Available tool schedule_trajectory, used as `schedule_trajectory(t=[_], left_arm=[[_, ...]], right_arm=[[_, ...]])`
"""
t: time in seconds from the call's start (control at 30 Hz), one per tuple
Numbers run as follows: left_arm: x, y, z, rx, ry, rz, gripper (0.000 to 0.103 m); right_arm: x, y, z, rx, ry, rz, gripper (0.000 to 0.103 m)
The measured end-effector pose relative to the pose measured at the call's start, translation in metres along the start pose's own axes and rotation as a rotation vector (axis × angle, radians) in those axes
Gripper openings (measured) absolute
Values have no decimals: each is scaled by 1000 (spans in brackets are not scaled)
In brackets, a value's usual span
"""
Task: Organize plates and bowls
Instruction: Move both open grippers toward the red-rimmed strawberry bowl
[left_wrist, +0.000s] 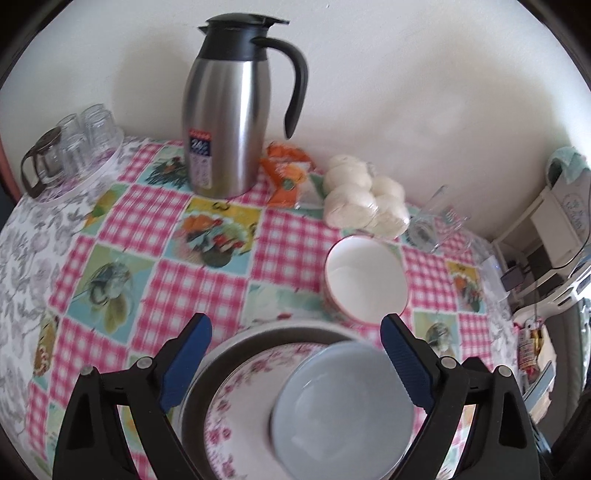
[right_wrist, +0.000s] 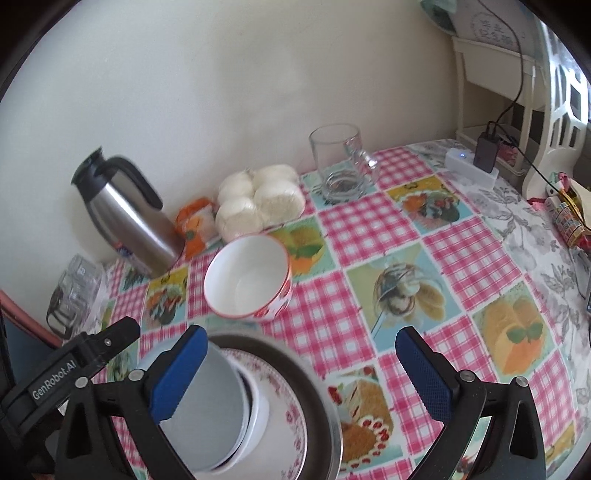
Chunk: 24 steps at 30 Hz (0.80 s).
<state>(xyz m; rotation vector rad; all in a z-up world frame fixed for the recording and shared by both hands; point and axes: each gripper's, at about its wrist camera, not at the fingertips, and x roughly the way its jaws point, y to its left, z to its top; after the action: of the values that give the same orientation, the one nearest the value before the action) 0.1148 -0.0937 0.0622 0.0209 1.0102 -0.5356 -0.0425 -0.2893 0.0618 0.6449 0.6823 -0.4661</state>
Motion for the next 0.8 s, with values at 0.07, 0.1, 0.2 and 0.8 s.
schedule_trajectory(t=[0.07,0.1,0.2,0.8], left_arm=[[1,-2,4,1,-24,-20,93],[2,-2,5,1,-32,-29,93],[3,-3,9,16,-57,-49,93],[30,23,30,107,-10,-30,93]], right_arm=[[3,-5,3,11,-5,-4,103],[4,-7,4,15,-6,-6,103],[10,-12,5,20,-1,-10,103],[48,-15,9,-28,60,-34,103]])
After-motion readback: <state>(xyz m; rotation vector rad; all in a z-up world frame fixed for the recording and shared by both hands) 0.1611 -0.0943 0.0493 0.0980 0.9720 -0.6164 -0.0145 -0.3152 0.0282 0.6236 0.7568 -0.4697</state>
